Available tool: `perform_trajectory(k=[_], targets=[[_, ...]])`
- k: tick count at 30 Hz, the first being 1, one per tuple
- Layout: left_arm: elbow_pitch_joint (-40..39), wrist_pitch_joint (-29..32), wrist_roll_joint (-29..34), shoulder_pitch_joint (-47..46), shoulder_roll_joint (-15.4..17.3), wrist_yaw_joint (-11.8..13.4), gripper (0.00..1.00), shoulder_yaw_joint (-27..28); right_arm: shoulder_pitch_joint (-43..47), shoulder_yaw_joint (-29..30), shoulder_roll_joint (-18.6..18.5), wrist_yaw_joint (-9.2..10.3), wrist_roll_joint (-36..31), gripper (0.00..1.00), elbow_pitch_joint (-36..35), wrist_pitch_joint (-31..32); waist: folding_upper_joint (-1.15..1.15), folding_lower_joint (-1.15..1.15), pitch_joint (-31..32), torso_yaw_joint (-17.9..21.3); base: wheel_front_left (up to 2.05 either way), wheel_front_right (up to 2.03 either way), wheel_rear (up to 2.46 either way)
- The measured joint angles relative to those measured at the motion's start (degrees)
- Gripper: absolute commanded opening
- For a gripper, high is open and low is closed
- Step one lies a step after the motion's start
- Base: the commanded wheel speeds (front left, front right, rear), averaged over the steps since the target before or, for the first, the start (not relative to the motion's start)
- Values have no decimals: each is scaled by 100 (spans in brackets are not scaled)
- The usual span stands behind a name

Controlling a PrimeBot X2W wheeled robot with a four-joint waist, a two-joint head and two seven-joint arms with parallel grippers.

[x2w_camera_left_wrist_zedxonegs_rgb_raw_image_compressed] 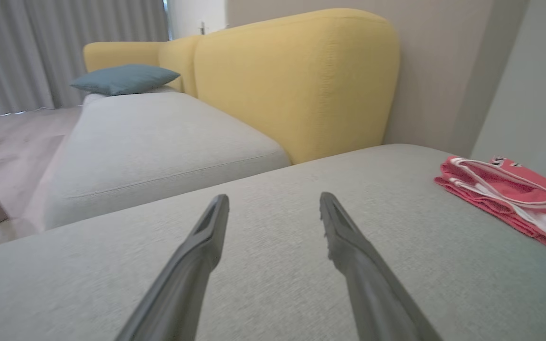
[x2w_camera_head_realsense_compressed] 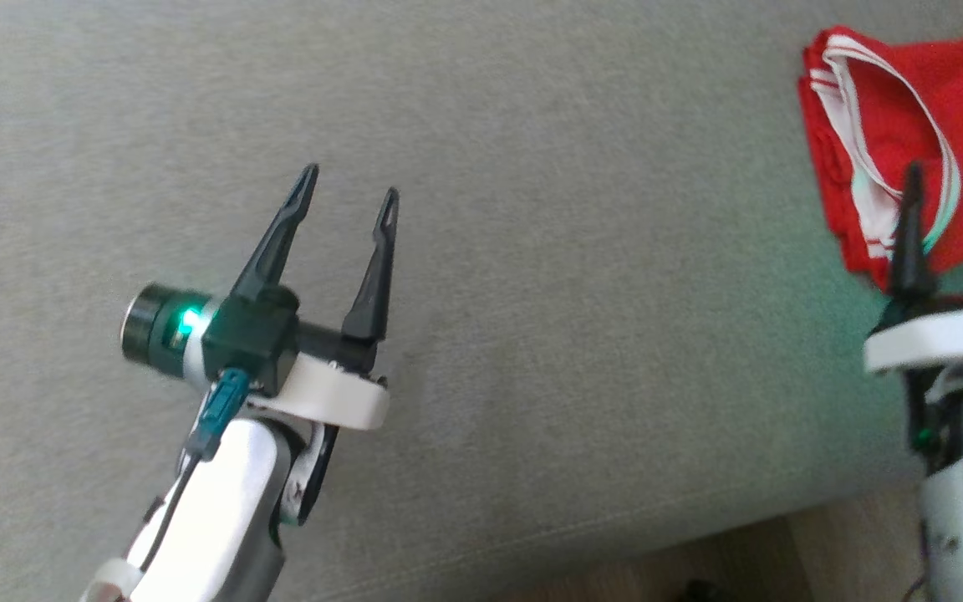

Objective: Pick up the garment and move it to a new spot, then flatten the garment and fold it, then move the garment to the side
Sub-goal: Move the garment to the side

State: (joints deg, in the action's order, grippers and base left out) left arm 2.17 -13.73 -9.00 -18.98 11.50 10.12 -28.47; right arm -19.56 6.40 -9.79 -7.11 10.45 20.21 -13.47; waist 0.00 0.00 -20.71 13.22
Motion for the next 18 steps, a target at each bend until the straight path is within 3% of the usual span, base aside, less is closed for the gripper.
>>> perform_trajectory(k=[7,18], targets=[[33,-48,-191,426,-3,244,100,241,693,-232,396,0,48,100,-999,388,0,0,349,-413,0,0,0],[125,-57,-394,1042,76,460,100,727,1348,-332,575,0,-13,100,-1868,946,0,0,942,-1139,0,0,0]])
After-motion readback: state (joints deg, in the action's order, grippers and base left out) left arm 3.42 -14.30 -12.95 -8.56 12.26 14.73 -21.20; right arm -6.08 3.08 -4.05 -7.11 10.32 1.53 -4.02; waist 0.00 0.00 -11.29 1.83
